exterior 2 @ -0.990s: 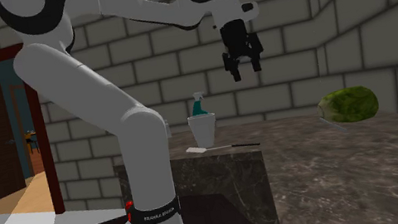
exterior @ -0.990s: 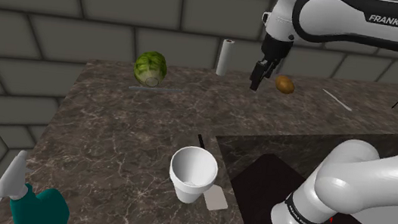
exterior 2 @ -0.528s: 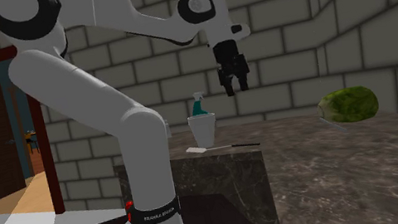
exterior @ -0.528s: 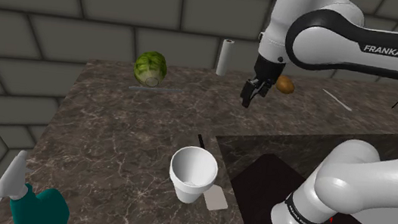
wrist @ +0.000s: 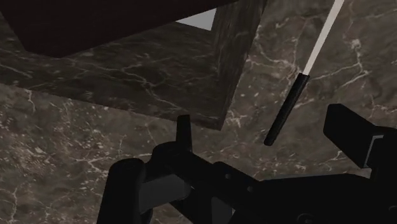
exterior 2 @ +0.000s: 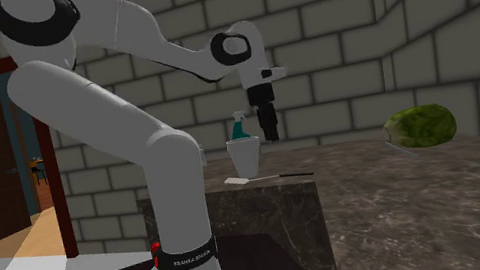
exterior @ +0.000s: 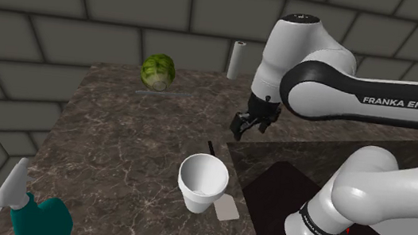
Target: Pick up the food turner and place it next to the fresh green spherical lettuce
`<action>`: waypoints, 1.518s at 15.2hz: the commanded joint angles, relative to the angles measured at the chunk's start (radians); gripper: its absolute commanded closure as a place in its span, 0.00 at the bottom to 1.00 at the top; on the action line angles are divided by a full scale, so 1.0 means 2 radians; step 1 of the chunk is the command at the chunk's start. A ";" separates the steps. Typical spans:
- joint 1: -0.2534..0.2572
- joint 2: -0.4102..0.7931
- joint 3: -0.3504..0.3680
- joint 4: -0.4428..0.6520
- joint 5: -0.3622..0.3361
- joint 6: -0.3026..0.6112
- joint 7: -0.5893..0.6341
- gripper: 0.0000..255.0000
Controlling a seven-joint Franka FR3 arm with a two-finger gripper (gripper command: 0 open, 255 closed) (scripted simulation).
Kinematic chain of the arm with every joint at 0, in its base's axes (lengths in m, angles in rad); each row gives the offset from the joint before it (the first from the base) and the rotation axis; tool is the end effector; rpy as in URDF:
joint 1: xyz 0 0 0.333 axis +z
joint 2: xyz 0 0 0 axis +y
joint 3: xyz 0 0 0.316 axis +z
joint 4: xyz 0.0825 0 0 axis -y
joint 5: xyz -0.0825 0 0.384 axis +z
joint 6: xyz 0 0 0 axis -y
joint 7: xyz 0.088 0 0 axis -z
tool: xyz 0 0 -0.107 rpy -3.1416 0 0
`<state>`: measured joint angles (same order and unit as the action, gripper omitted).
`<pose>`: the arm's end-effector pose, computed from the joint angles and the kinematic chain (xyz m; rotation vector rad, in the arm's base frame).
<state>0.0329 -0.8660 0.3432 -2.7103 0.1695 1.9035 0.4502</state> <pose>0.2812 0.1226 0.4591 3.0386 -0.3642 0.1039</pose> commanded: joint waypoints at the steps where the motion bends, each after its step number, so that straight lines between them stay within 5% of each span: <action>1: 0.002 0.014 0.028 -0.011 0.026 0.027 0.047 0.00; 8: -0.004 0.097 0.134 -0.017 0.101 0.132 0.202 0.00; 16: -0.014 0.147 0.165 -0.042 0.111 0.208 0.213 0.00; 23: -0.014 0.147 0.165 -0.042 0.111 0.208 0.213 0.00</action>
<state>0.0048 -0.5714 0.6727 -2.7949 0.3915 2.3189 0.8755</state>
